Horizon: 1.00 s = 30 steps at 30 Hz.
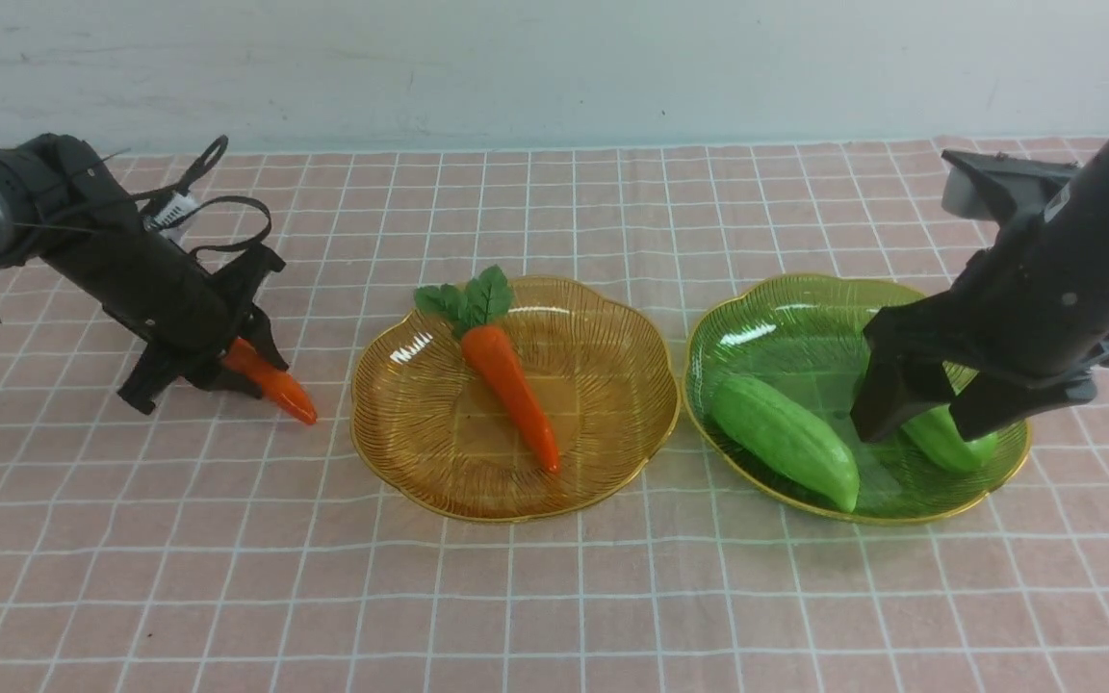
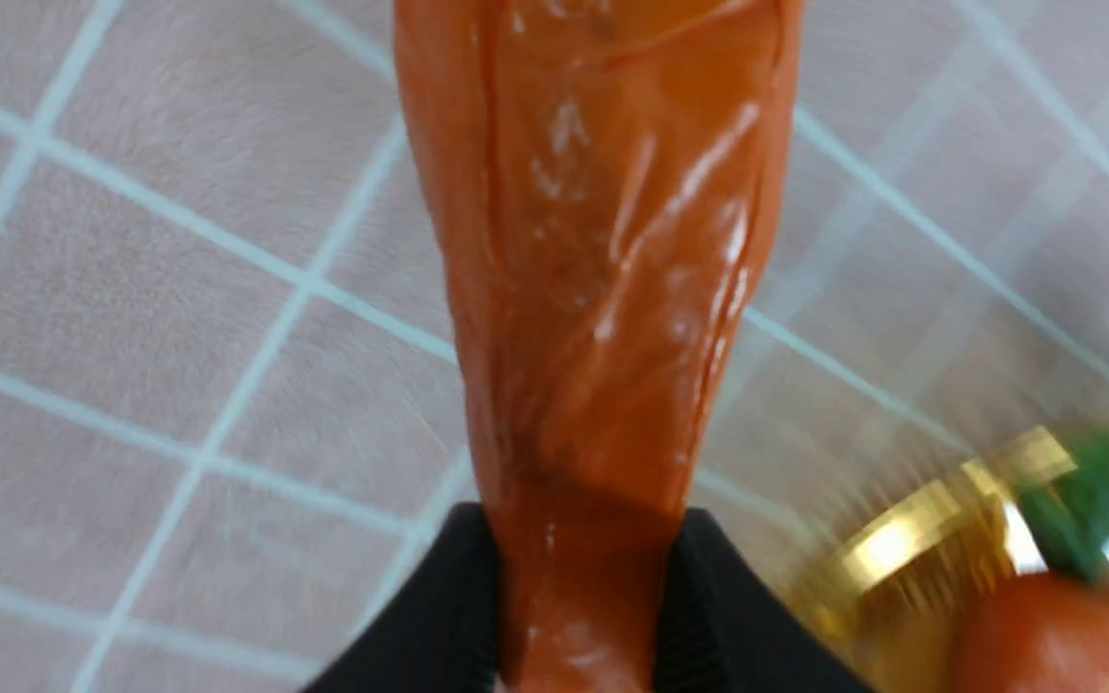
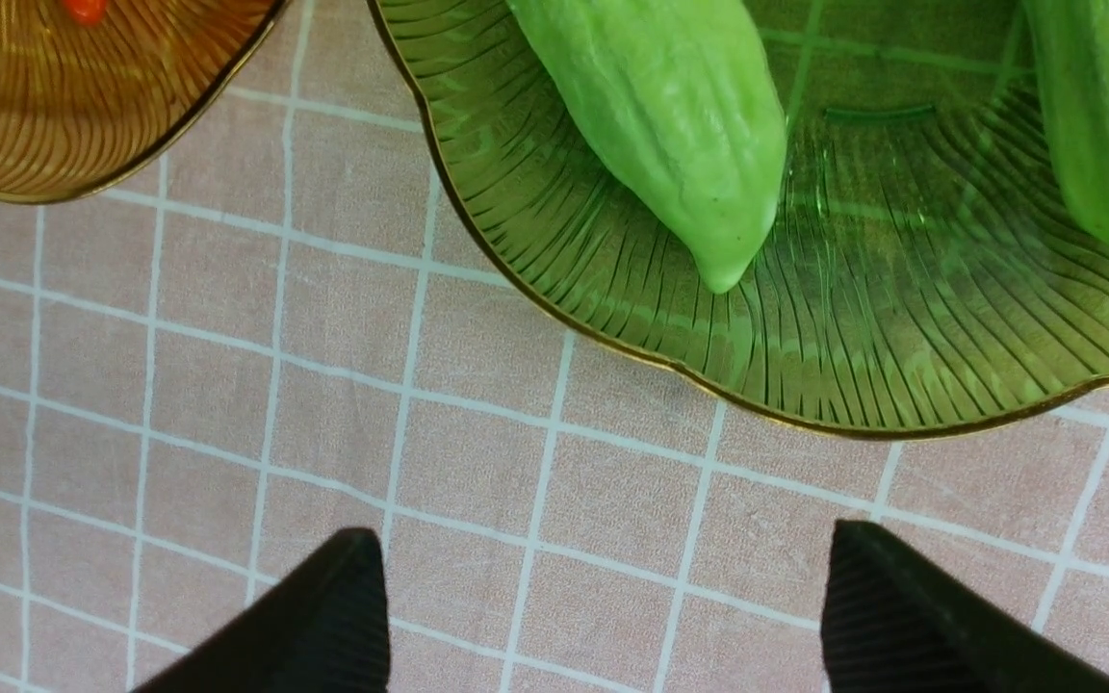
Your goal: Put different types of vegetables on the plate.
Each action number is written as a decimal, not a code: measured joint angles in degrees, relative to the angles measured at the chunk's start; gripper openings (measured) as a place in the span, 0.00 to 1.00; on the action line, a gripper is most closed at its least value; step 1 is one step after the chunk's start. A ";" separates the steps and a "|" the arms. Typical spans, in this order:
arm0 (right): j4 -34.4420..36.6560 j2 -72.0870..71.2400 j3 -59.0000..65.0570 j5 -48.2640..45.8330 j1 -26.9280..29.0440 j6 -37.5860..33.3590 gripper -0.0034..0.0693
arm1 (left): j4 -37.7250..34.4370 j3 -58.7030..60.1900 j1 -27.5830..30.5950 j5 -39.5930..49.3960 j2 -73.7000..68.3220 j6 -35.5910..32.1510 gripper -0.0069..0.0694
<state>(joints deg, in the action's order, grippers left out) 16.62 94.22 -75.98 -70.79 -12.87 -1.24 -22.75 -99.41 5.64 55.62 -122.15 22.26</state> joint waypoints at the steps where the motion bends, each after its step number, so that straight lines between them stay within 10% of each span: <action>1: 0.00 0.00 0.00 0.00 0.00 0.00 0.80 | 0.13 -1.44 0.00 2.68 0.86 -2.31 0.30; 15: -3.14 -6.26 0.11 0.00 0.00 -2.32 0.66 | 13.86 -7.35 -21.19 14.37 -0.96 -12.75 0.31; 30: -5.39 -34.76 1.75 -0.92 0.00 -2.32 0.07 | 19.08 -8.09 -26.08 14.41 -4.01 -11.82 0.55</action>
<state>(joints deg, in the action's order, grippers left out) 11.23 59.46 -74.23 -71.71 -12.87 -3.56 -3.67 -107.50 -20.44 70.03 -126.16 10.44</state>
